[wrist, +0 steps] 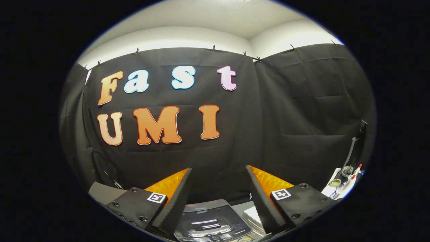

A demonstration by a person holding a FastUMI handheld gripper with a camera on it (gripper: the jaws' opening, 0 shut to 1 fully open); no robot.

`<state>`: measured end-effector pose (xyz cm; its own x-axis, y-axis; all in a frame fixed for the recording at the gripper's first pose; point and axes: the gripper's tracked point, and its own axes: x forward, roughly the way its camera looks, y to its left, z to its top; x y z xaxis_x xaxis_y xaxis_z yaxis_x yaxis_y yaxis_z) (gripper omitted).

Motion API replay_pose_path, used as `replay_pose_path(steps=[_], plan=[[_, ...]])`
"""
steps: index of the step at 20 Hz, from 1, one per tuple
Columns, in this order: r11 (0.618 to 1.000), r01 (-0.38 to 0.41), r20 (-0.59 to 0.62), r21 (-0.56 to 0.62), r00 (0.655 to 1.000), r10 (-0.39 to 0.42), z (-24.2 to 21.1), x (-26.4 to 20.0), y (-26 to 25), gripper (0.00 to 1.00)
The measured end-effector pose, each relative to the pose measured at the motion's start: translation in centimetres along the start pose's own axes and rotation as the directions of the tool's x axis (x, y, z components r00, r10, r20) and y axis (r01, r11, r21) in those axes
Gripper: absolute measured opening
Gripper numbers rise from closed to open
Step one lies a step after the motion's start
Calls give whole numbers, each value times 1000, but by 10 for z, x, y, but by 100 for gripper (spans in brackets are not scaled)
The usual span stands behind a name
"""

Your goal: Put the clothes into the washing machine and then close the washing machine lid.

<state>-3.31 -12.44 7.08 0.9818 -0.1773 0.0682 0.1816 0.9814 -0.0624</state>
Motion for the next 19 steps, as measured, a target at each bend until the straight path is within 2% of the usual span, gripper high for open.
replay_pose_path(steps=[10,19], plan=[[1000,1,14,7,1000,-1,1,-1,5,99],[999,41,27,22,999,-41,2,-7,-15,99]])
